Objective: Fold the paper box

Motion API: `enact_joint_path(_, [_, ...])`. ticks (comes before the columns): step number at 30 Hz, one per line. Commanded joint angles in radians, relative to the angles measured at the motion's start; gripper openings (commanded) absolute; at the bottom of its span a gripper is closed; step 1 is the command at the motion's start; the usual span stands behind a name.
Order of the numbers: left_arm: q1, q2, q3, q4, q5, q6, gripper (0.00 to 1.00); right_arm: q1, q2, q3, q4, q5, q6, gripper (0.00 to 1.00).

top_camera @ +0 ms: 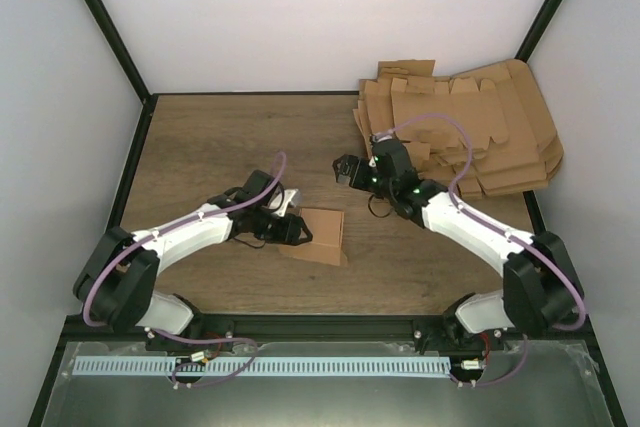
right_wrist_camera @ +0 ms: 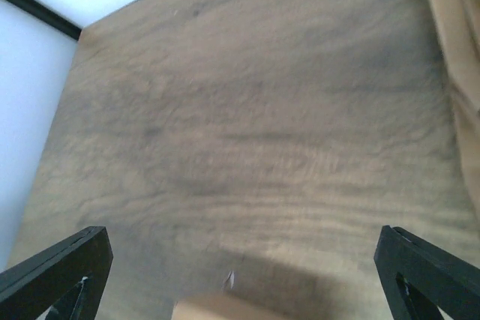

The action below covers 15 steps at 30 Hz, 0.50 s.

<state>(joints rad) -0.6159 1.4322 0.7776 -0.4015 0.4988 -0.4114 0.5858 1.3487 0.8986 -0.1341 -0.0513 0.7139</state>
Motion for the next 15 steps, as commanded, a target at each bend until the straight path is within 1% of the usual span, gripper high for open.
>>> enact_joint_path(1, [-0.002, 0.025, 0.007, -0.052, -0.053, 0.035, 0.57, -0.003, 0.101, 0.095, 0.118, 0.187, -0.058, 1.0])
enact_joint_path(4, [-0.004, 0.027, 0.005, -0.063, -0.054, 0.042, 0.58, -0.003, 0.185, 0.142, 0.132, 0.242, -0.068, 1.0])
enact_joint_path(9, [-0.004, 0.027, 0.016, -0.091, -0.053, 0.055, 0.63, -0.001, 0.28, 0.2, 0.169, 0.295, -0.078, 1.0])
enact_joint_path(15, [-0.004, 0.003, 0.064, -0.117, -0.028, 0.052, 0.67, -0.001, 0.409, 0.31, 0.132, 0.327, -0.076, 1.0])
